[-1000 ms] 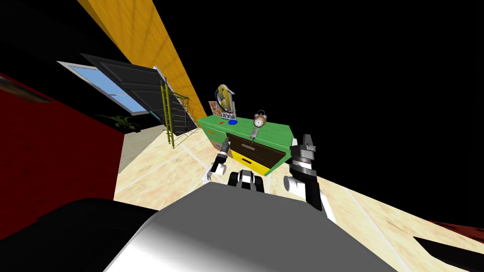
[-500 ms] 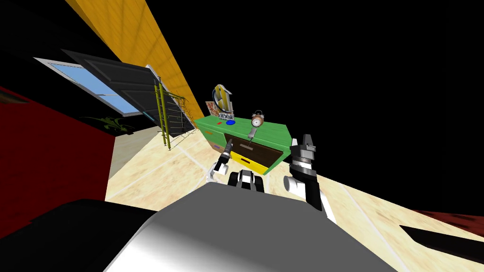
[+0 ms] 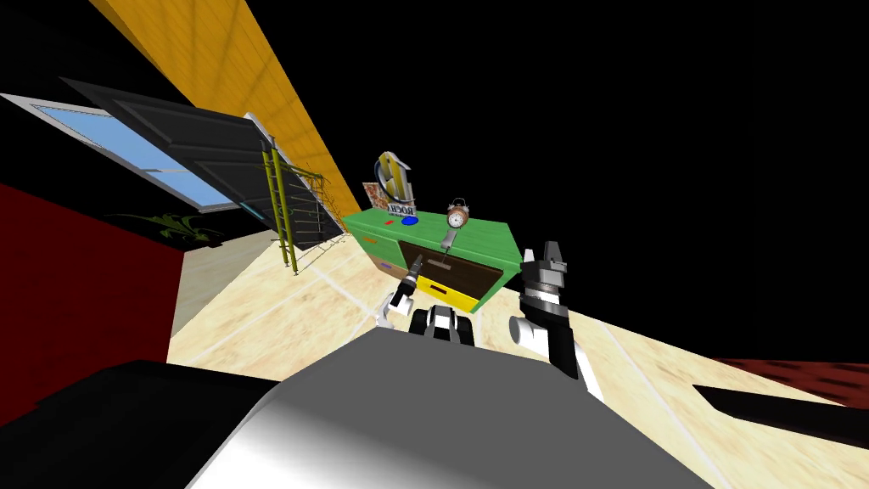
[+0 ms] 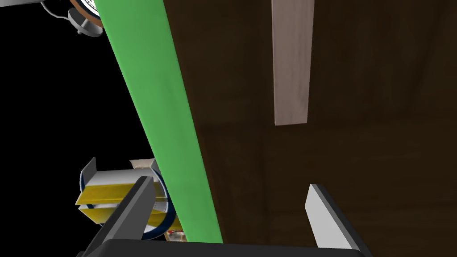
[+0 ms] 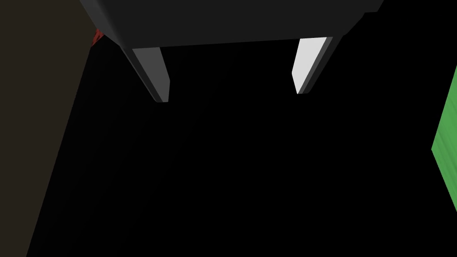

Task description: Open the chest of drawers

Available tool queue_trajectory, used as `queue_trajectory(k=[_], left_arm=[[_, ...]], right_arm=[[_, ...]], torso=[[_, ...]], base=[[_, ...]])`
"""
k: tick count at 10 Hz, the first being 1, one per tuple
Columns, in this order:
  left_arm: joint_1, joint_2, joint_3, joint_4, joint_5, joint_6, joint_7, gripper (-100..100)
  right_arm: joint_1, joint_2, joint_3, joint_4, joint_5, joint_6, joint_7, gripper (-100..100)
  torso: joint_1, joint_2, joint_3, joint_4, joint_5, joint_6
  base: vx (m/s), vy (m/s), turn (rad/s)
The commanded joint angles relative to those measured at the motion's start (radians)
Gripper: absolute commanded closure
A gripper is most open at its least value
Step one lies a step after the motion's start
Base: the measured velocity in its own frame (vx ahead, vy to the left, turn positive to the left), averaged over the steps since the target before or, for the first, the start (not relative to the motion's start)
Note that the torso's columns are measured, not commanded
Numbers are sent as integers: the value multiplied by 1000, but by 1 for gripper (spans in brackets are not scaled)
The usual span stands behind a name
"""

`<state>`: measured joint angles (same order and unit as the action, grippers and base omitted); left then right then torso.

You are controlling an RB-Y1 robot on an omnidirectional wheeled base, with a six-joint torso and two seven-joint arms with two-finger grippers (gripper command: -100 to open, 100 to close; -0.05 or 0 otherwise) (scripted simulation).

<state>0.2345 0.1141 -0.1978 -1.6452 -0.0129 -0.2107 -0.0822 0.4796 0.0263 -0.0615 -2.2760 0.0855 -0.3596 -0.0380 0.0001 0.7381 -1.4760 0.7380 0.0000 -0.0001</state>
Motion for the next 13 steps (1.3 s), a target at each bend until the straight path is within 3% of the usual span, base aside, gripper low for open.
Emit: queue_trajectory(k=[1, 5, 6, 7, 8, 9, 13], left_arm=[[-24, 4, -17, 63, -10, 14, 2, -100], [-52, 5, -39, 133, -24, 36, 2, -100], [-47, 5, -37, 118, -22, 39, 2, -100], [-37, -25, -38, 105, -35, 52, -17, -100], [-36, -10, -39, 106, -29, 46, -7, -100], [-35, -12, -39, 104, -30, 48, -9, 100], [38, -87, -71, 42, -68, 56, -63, 100]], right_arm=[[0, 0, 0, 0, 0, 0, 0, 0], [0, 0, 0, 0, 0, 0, 0, 0], [0, 0, 0, 0, 0, 0, 0, 0], [0, 0, 0, 0, 0, 0, 0, 0], [0, 0, 0, 0, 0, 0, 0, 0], [0, 0, 0, 0, 0, 0, 0, 0], [0, 0, 0, 0, 0, 0, 0, 0]], torso=[[0, 0, 0, 0, 0, 0], [0, 0, 0, 0, 0, 0], [0, 0, 0, 0, 0, 0], [0, 0, 0, 0, 0, 0], [2, -4, -2, -1, 0, 0], [1, -1, -1, -1, 0, 0], [3, 1, 1, 0, 1, 0]], base=[[5, -9, -72], [4, -9, -57], [0, 0, 0], [83, 32, -29], [53, 22, -10], [8, 4, 2], [-128, 94, 0]])
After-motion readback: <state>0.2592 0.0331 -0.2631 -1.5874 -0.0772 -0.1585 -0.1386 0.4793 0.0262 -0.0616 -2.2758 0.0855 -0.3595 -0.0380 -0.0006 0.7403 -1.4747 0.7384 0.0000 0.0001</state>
